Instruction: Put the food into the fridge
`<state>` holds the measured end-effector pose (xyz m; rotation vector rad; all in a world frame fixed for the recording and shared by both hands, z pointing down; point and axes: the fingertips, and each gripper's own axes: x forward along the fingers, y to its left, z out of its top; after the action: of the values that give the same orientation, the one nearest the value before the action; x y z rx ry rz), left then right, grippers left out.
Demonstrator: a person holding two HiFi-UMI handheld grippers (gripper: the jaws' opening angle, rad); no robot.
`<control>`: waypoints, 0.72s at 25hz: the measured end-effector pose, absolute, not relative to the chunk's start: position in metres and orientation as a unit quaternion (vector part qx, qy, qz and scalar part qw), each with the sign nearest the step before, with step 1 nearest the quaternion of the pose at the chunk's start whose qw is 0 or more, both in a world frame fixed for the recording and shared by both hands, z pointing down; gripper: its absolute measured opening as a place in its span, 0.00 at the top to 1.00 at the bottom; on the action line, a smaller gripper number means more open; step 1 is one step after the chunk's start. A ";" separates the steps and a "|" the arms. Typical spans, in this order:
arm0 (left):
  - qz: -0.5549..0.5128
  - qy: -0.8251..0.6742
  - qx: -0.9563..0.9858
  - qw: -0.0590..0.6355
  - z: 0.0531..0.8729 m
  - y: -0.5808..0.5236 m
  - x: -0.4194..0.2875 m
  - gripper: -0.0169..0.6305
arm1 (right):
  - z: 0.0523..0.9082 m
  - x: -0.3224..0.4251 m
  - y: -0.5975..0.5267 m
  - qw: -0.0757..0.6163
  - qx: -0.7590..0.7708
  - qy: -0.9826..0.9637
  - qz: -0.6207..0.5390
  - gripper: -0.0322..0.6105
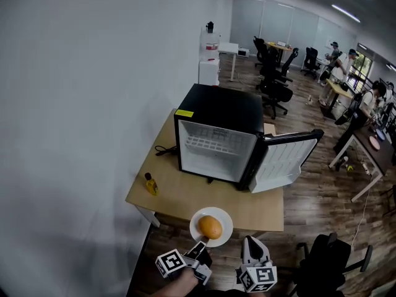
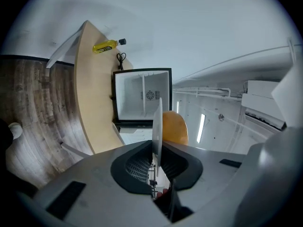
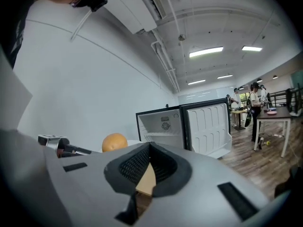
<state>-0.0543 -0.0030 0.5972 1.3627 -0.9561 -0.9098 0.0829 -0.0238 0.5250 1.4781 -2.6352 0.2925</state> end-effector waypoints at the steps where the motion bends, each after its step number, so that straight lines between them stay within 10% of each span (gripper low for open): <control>1: -0.386 -0.409 0.584 0.586 0.596 -0.012 -0.055 0.91 | 0.524 0.082 -0.031 0.053 0.491 -0.864 0.096 0.86; 18: -0.391 -0.413 0.595 0.568 0.590 -0.172 -0.072 0.91 | 0.524 0.080 -0.158 0.039 0.510 -0.855 0.083 0.86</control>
<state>-0.0718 -0.1718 0.5903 1.3966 -0.9711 -0.9182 0.0803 -0.1585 0.5242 1.5655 -2.6220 0.2546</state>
